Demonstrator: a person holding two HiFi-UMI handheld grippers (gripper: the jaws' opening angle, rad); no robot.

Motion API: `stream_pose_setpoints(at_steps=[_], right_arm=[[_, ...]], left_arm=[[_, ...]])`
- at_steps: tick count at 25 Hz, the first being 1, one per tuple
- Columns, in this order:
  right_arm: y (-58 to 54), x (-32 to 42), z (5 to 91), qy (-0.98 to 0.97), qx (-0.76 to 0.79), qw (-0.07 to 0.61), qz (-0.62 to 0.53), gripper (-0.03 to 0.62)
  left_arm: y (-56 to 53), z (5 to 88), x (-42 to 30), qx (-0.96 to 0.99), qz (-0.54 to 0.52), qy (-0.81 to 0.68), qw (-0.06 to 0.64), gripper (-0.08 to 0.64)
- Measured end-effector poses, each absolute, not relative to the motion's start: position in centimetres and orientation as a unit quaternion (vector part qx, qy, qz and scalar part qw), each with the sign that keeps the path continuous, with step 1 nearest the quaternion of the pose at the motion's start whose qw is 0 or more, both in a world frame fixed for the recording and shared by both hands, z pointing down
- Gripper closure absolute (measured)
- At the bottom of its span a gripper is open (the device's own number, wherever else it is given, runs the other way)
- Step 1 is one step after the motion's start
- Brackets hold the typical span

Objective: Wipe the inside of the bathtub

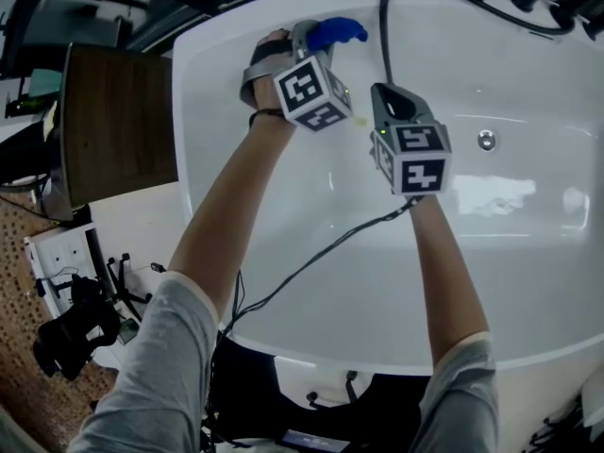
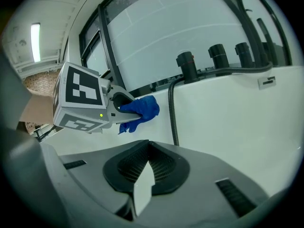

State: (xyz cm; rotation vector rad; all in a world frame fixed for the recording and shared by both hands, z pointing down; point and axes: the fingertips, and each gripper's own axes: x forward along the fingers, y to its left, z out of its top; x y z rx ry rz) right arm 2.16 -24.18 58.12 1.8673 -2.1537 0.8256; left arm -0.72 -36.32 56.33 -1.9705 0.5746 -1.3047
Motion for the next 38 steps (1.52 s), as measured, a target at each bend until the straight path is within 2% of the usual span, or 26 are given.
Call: stream_pose_setpoints(at_steps=[15, 38], right_arm=[[-22.1, 3.4, 63.0, -0.713, 0.625, 0.094, 0.304, 0.583], [-20.1, 3.2, 71.3, -0.695, 0.630, 0.122, 0.324, 0.583]], left_arm=[[-34.8, 63.3, -0.7, -0.755, -0.559, 0.191, 0.283, 0.434], [-31.7, 79.8, -4.0, -0.740, -0.633, 0.111, 0.199, 0.437]])
